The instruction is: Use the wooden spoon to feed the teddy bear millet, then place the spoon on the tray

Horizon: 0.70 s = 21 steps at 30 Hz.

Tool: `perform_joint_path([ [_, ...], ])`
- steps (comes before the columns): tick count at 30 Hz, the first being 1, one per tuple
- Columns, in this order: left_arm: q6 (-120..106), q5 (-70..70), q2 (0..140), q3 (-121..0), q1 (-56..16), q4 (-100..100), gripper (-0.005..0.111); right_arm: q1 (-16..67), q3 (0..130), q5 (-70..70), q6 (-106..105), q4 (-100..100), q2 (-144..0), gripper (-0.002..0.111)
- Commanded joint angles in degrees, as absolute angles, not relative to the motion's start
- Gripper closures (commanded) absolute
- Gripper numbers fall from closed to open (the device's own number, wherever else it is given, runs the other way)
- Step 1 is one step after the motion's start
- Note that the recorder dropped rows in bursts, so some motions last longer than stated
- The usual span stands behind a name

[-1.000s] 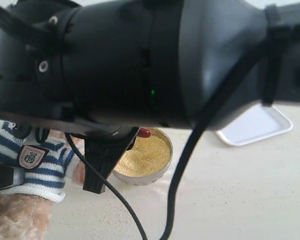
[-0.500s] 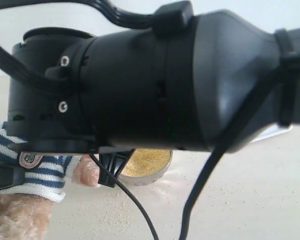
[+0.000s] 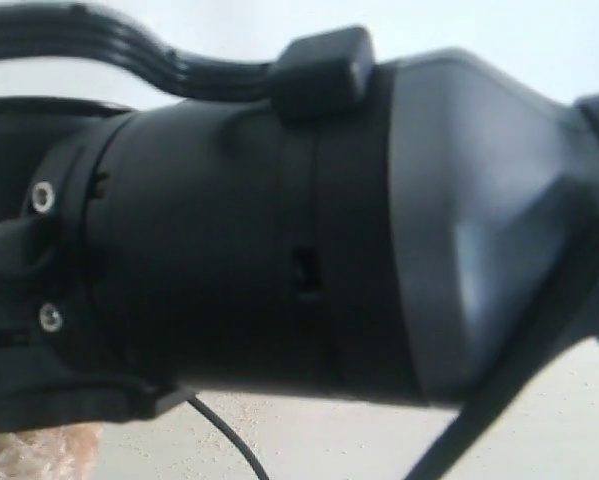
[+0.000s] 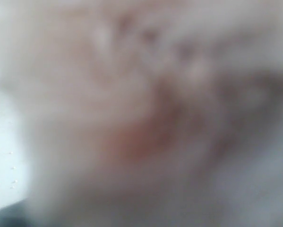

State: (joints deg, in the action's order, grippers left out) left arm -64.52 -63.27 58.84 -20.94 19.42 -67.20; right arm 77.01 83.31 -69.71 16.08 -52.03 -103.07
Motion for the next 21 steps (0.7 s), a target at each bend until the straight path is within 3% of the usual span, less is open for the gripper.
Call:
perform_joint_path([
  [1, -64.73, -64.13, 58.41, -20.81, 19.44, -68.45, 0.102, 77.66, 82.34, -69.96, 16.86, -54.18, -101.97, 0.107],
  [21, -64.73, -64.13, 58.41, -20.81, 19.44, -68.45, 0.102, 77.70, 78.66, -69.96, 19.58, -64.00, -100.64, 0.107],
])
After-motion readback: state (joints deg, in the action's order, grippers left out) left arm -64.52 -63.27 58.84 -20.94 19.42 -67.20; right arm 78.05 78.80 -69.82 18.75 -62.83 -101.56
